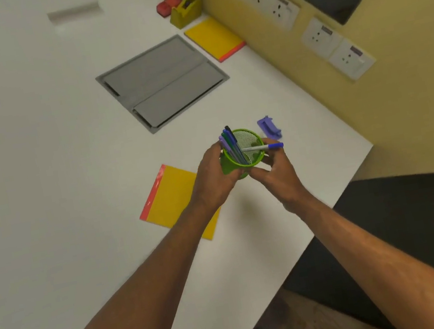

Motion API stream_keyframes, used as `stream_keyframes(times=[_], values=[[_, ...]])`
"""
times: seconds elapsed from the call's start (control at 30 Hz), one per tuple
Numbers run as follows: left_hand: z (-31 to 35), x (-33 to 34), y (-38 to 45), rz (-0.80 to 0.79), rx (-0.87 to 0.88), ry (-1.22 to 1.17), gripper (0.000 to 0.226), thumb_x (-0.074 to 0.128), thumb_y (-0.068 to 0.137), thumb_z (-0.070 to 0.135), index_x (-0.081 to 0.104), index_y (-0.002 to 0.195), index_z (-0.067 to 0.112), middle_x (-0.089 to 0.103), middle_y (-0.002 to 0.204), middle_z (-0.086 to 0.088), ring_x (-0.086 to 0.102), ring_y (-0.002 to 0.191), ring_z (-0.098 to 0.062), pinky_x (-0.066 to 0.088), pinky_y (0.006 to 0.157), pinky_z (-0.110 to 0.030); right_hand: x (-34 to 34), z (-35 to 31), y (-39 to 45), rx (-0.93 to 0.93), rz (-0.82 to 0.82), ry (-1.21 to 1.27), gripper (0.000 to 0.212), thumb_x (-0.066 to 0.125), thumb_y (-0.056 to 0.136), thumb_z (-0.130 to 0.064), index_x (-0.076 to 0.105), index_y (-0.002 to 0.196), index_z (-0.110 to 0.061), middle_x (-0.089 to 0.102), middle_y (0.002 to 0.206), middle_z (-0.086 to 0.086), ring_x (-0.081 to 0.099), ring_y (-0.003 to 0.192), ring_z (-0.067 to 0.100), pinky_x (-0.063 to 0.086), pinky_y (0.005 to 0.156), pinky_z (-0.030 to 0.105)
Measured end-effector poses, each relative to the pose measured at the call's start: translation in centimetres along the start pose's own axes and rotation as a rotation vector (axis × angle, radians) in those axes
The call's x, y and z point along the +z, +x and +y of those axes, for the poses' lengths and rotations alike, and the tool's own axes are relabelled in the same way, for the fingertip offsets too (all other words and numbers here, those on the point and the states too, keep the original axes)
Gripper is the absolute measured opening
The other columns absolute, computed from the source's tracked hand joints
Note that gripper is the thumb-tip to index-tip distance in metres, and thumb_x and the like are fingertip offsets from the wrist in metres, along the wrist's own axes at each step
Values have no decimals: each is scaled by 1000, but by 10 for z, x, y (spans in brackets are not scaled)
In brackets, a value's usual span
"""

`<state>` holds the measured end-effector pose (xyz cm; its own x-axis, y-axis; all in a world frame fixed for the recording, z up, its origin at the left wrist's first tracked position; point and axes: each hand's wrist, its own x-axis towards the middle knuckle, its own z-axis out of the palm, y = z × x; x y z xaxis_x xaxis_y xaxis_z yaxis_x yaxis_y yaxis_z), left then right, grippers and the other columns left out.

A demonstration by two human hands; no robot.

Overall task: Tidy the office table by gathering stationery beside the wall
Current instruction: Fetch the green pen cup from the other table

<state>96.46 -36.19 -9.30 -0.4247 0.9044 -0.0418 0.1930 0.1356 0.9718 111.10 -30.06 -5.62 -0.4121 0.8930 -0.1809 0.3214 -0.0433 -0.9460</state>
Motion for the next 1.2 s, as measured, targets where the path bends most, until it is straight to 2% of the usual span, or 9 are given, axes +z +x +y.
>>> stream_keyframes(times=[0.1,0.2,0.33,0.47,0.67,0.77,0.87,1.03,1.2], values=[[1,6,33,2,-5,8,69,80,71,44,53,133,30,59,121,13,59,113,-8,58,96,-37,-8,-5,33,-8,-38,-19,58,80,80,-17,53,128,-37,64,118,-31,61,112,-8,55,81,16],[2,15,69,18,-15,5,65,83,76,37,53,134,30,59,121,13,59,112,-8,57,95,-36,-18,-9,71,-23,-49,-27,57,81,83,-14,54,119,-49,64,117,-31,61,109,-10,54,79,13],[5,31,120,29,-26,-1,66,83,79,31,51,137,32,61,123,12,59,112,-8,57,94,-34,-36,-6,126,-38,-63,-7,59,84,81,-16,54,131,-27,65,128,-13,62,117,-2,51,82,9],[7,50,175,53,-55,28,65,82,83,27,51,141,26,62,134,2,59,120,-16,58,96,-41,-56,-2,187,-31,-100,-17,65,85,81,-24,50,135,-29,62,131,-12,60,123,6,56,94,25],[4,81,260,97,-30,47,62,82,83,28,55,139,23,57,136,-4,59,119,-19,59,87,-33,-81,8,277,-63,-100,4,63,84,82,-20,51,134,-31,63,130,-14,60,122,5,58,86,20],[-6,97,303,134,-34,52,62,84,81,25,57,137,22,56,131,-4,59,116,-19,61,91,-42,-89,18,325,-67,-95,13,65,85,81,-19,51,135,-32,63,129,-15,60,121,2,57,79,16],[-21,116,347,165,-28,21,61,84,81,24,58,136,21,57,129,-3,59,115,-18,60,92,-42,-94,34,371,-79,-66,16,66,85,80,-21,49,135,-33,61,135,-11,59,123,2,57,79,15],[-45,139,413,161,23,13,61,82,82,21,56,138,20,61,129,-1,58,113,-17,55,84,-29,-98,65,440,-79,-12,71,69,86,78,-22,51,138,-19,63,135,-2,62,124,14,57,97,36],[-66,150,463,145,22,5,65,80,81,7,53,139,15,62,132,-5,57,118,-22,55,94,-38,-97,90,495,-86,32,107,67,84,79,-19,51,137,-15,62,136,2,64,123,21,58,94,33]])
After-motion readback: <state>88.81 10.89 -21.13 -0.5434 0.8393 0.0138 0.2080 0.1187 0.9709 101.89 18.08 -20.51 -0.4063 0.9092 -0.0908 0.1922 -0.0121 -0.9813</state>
